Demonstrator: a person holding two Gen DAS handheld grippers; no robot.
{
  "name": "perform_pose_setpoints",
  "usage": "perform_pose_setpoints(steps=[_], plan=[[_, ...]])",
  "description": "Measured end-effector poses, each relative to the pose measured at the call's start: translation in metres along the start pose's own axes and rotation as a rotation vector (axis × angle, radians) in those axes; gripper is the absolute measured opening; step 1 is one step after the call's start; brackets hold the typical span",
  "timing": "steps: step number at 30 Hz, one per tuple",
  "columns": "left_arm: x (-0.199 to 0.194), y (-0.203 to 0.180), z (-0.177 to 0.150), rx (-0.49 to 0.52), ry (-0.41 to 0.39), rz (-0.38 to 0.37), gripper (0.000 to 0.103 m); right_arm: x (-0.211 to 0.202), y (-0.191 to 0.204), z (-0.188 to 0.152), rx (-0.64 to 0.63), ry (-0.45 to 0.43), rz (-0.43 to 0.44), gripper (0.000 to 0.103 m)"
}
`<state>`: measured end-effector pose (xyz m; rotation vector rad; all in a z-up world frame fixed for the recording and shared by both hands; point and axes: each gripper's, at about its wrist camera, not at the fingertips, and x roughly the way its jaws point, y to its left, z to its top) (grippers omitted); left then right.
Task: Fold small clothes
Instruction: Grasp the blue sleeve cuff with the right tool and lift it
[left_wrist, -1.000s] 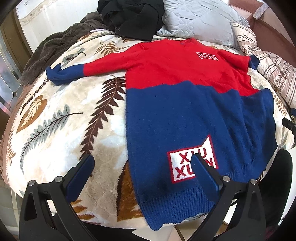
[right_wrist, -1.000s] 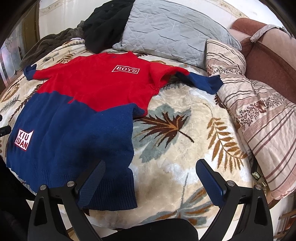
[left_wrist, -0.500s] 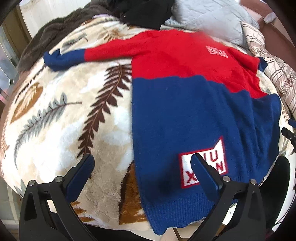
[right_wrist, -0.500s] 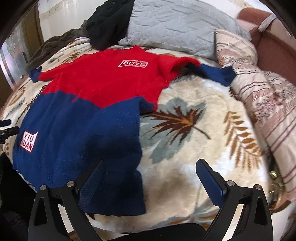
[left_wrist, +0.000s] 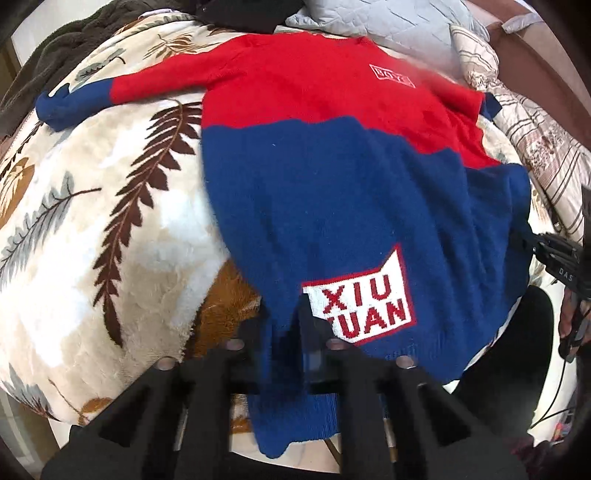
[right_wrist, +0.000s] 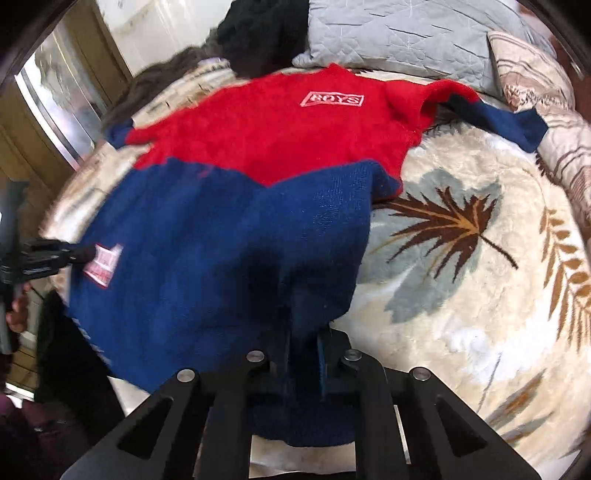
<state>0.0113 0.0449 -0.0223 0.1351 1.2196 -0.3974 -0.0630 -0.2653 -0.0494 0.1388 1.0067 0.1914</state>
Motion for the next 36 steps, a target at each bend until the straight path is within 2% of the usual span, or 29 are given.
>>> perform_pose_setpoints(steps=[6,9,13,14,16,18,19,21,23,24,25,27,30,32,34,35,36], plan=[[-0.028,0.010,-0.002,-0.066,-0.010,-0.100,0.009,-0.052,-0.005,-0.008,0.070,-0.081,0.075,0.009],[-0.026,0.009,-0.005,-0.052,0.004,-0.085,0.009,-0.054,-0.017,-0.021,0.126,-0.043,0.059,0.009],[0.005,0.010,-0.014,-0.058,0.085,-0.025,0.010,-0.016,-0.038,-0.043,0.227,0.087,0.025,0.009],[0.004,0.011,-0.014,-0.060,0.076,-0.033,0.010,-0.011,-0.041,-0.045,0.247,0.104,0.022,0.009],[-0.007,0.012,-0.013,-0.044,0.065,-0.050,0.010,-0.016,-0.044,-0.039,0.264,0.092,0.032,0.015],[-0.024,0.014,-0.008,-0.017,0.015,-0.042,0.010,-0.031,-0.045,-0.020,0.240,0.022,-0.018,0.017],[-0.033,0.014,-0.003,0.005,-0.025,-0.024,0.012,-0.034,-0.047,-0.011,0.221,-0.013,-0.033,0.019],[-0.041,0.010,0.014,0.035,-0.092,0.016,0.028,-0.039,-0.045,0.019,0.195,-0.085,-0.039,0.030],[-0.042,0.007,0.031,0.037,-0.148,0.044,0.069,-0.031,-0.044,0.044,0.182,-0.117,-0.032,0.030],[-0.036,0.003,0.045,0.025,-0.178,0.064,0.073,-0.022,-0.043,0.055,0.176,-0.120,-0.032,0.030],[-0.029,0.001,0.055,0.012,-0.197,0.069,0.074,-0.012,-0.042,0.062,0.172,-0.120,-0.035,0.030],[-0.011,0.000,0.075,-0.005,-0.183,0.061,0.074,0.015,-0.041,0.069,0.148,-0.103,-0.055,0.029],[0.030,-0.007,0.092,-0.020,-0.127,0.090,0.074,0.057,-0.045,0.069,0.128,0.006,-0.096,0.027],[0.049,-0.010,0.097,-0.014,-0.075,0.119,0.073,0.047,-0.053,0.074,0.140,-0.047,-0.051,0.024],[0.055,-0.010,0.096,-0.015,-0.064,0.107,0.074,0.026,-0.083,0.089,0.232,-0.131,-0.016,0.026],[0.055,-0.009,0.095,-0.010,-0.074,0.104,0.074,0.010,-0.112,0.100,0.319,-0.201,-0.028,0.034],[0.054,-0.009,0.096,-0.003,-0.078,0.095,0.074,0.004,-0.134,0.105,0.388,-0.241,-0.036,0.048]])
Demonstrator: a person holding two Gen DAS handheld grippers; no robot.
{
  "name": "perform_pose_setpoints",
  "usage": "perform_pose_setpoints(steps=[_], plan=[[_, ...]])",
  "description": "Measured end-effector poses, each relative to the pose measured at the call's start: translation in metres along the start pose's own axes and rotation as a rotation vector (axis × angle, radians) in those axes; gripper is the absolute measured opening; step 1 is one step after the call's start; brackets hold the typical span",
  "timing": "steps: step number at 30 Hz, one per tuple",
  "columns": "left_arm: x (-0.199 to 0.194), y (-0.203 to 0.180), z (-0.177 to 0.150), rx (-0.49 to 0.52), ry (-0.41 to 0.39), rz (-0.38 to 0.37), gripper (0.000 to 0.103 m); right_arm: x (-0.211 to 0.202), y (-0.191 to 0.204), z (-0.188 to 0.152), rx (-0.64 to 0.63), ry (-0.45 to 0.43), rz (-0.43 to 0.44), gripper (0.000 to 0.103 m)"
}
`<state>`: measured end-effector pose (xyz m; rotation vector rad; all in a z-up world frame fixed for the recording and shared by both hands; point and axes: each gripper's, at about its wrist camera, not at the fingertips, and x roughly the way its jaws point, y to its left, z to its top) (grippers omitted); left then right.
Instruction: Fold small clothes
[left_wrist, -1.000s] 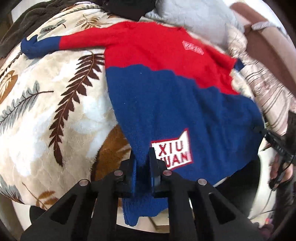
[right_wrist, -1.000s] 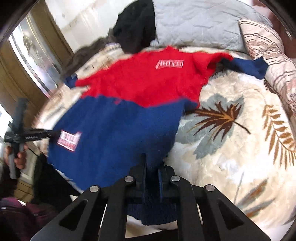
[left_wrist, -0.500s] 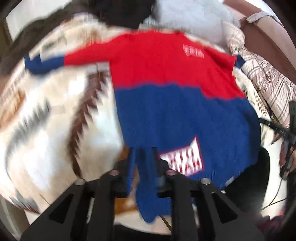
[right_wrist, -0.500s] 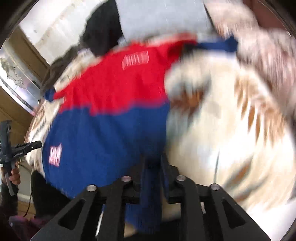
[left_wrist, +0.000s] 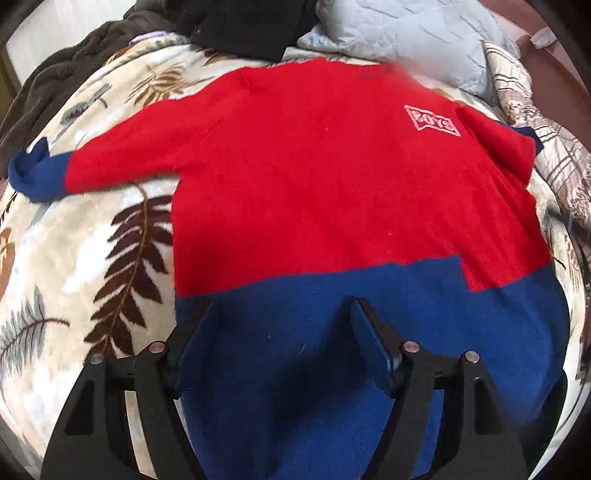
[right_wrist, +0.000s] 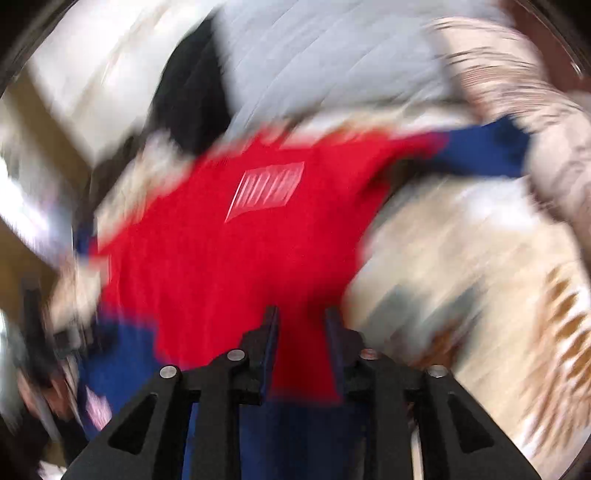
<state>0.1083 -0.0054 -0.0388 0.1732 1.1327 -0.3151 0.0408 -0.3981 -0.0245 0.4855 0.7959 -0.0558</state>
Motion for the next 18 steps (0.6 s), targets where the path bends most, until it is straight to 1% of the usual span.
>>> perform_pose_setpoints(steps=[1,2,3,5,6,8,10,11,12,14,15,16,17,18], plan=[[0.000,0.002,0.002,-0.001,0.003,-0.011,0.074,-0.002,-0.022,0.018,0.086,-0.042,-0.010,0.055],[0.000,0.003,0.003,-0.006,0.005,-0.020,0.074,-0.003,-0.050,0.033,0.186,-0.084,-0.024,0.065],[0.001,0.006,0.006,-0.017,0.005,-0.035,0.074,-0.001,-0.077,0.047,0.289,-0.115,-0.047,0.066],[0.001,0.010,0.006,-0.033,0.006,-0.054,0.074,0.012,-0.126,0.066,0.455,-0.144,-0.083,0.066],[0.000,0.012,0.007,-0.046,0.005,-0.068,0.074,0.018,-0.139,0.070,0.496,-0.147,-0.097,0.066],[0.001,0.015,0.007,-0.061,0.004,-0.081,0.074,0.036,-0.162,0.079,0.562,-0.153,-0.139,0.066],[0.002,0.011,0.013,-0.069,0.003,-0.094,0.074,0.055,-0.173,0.083,0.591,-0.167,-0.165,0.066],[0.004,0.009,0.017,-0.067,0.002,-0.102,0.074,0.062,-0.175,0.084,0.594,-0.186,-0.174,0.066],[0.006,0.007,0.023,-0.064,0.002,-0.110,0.074,0.066,-0.172,0.086,0.585,-0.224,-0.175,0.068],[0.007,0.007,0.028,-0.060,0.001,-0.122,0.074,0.073,-0.171,0.094,0.577,-0.243,-0.169,0.072],[0.008,0.006,0.032,-0.057,-0.001,-0.132,0.074,0.075,-0.171,0.097,0.577,-0.252,-0.169,0.072],[0.008,0.005,0.037,-0.057,-0.005,-0.141,0.074,0.076,-0.171,0.097,0.576,-0.256,-0.169,0.069],[0.009,0.005,0.042,-0.059,-0.009,-0.147,0.074,0.077,-0.170,0.098,0.575,-0.254,-0.167,0.049],[0.010,0.007,0.049,-0.068,-0.015,-0.152,0.074,0.078,-0.172,0.099,0.581,-0.235,-0.158,0.011]])
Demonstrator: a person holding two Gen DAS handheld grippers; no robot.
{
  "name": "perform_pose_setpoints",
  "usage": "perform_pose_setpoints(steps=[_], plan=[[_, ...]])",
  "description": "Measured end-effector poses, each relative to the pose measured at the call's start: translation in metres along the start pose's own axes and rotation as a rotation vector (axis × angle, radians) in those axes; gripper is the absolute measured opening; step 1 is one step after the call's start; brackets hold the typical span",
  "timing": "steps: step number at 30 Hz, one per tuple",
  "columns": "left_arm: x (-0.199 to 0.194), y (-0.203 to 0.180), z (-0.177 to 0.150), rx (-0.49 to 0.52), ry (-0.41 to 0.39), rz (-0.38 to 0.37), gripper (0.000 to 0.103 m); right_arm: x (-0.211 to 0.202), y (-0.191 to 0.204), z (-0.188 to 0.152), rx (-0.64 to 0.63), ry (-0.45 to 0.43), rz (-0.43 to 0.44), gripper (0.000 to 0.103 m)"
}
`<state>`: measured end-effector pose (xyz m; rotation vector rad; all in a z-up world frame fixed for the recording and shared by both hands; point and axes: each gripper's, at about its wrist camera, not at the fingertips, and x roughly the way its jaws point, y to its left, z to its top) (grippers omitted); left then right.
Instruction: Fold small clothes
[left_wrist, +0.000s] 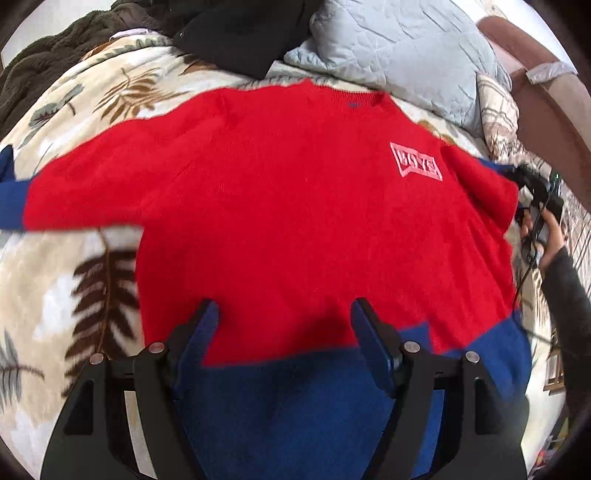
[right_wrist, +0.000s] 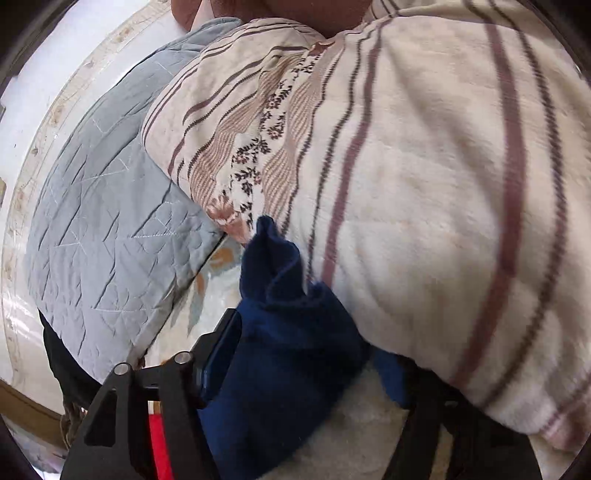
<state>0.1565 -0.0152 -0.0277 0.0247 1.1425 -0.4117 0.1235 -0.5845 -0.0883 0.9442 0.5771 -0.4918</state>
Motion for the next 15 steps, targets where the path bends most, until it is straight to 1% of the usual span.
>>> perform_pose_setpoints(steps=[1,2,5,7,8,10,11,12,13,14,15], plan=[[0.001,0.001,0.005,-0.008,-0.004,-0.006,0.074,0.003,0.001,0.002,0.006,0.023,0.014,0.008],[0.001,0.003,0.012,-0.020,-0.010,-0.019,0.074,-0.002,0.001,0.003,0.004,0.019,0.026,0.008],[0.000,0.013,0.029,-0.045,-0.030,-0.030,0.074,-0.033,0.012,0.015,-0.059,-0.055,0.076,0.007],[-0.001,0.021,0.038,-0.056,-0.039,-0.023,0.074,-0.059,0.019,0.026,-0.088,-0.132,0.105,0.007],[0.000,0.027,0.041,-0.064,-0.040,-0.015,0.074,-0.071,0.020,0.032,-0.096,-0.172,0.100,0.007],[0.002,0.040,0.048,-0.096,-0.040,-0.005,0.074,-0.081,0.021,0.046,-0.101,-0.220,0.029,0.007],[0.005,0.050,0.051,-0.123,-0.034,-0.011,0.074,-0.083,0.015,0.053,-0.088,-0.225,-0.033,0.007],[0.006,0.056,0.051,-0.141,-0.031,-0.019,0.074,-0.085,0.009,0.057,-0.077,-0.221,-0.065,0.007],[0.009,0.064,0.051,-0.169,-0.027,-0.036,0.074,-0.085,0.003,0.060,-0.061,-0.216,-0.106,0.007],[0.011,0.070,0.051,-0.191,-0.025,-0.055,0.074,-0.085,-0.002,0.061,-0.044,-0.216,-0.127,0.007],[0.013,0.078,0.050,-0.219,-0.025,-0.091,0.074,-0.087,-0.005,0.059,-0.031,-0.223,-0.124,0.007]])
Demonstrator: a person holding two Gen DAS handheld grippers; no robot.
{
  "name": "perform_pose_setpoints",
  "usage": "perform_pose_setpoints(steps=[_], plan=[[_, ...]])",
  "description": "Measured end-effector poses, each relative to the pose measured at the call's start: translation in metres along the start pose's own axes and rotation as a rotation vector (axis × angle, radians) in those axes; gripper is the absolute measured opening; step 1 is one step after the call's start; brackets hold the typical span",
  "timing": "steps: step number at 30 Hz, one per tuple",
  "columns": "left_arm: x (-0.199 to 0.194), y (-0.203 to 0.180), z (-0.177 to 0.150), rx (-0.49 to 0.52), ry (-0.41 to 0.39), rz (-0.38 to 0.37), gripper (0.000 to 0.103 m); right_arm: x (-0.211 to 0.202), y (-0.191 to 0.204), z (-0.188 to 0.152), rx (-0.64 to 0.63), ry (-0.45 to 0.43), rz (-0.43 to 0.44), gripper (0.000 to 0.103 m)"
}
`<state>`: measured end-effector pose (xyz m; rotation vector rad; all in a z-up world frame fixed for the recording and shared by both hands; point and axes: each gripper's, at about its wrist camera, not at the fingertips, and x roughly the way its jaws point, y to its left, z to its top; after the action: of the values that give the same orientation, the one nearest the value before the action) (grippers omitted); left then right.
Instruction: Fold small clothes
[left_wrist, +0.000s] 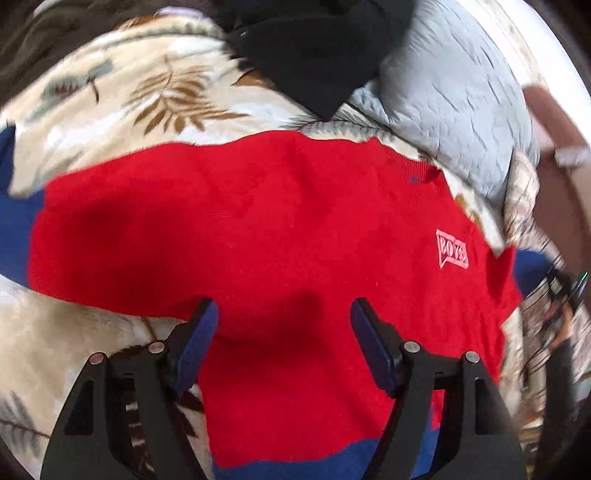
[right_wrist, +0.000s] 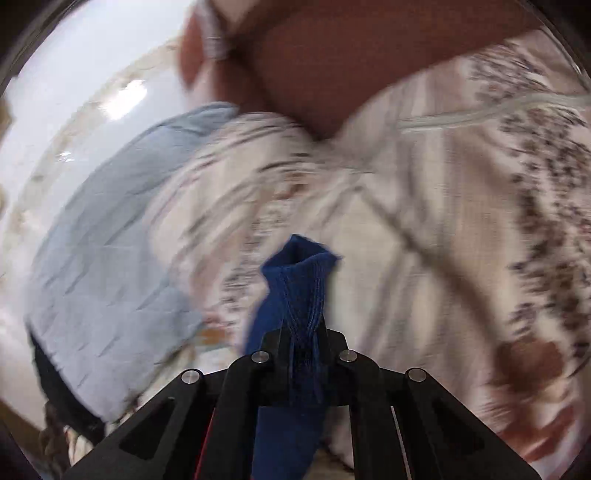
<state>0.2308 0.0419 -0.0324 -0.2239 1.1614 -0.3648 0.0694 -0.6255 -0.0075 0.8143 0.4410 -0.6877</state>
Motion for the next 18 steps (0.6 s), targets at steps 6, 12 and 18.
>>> perform_pose_setpoints(steps=[6,12,18], plan=[[-0.003,0.008,0.003,-0.056,-0.020,-0.106,0.074,-0.017,0.036,-0.021,-0.060,0.012,0.120,0.007],[-0.008,0.015,0.007,-0.089,-0.016,-0.174,0.074,-0.027,0.098,-0.070,-0.159,0.091,0.264,0.007],[-0.007,0.021,0.008,-0.130,0.009,-0.192,0.074,-0.033,0.157,-0.136,-0.280,0.196,0.353,0.007]])
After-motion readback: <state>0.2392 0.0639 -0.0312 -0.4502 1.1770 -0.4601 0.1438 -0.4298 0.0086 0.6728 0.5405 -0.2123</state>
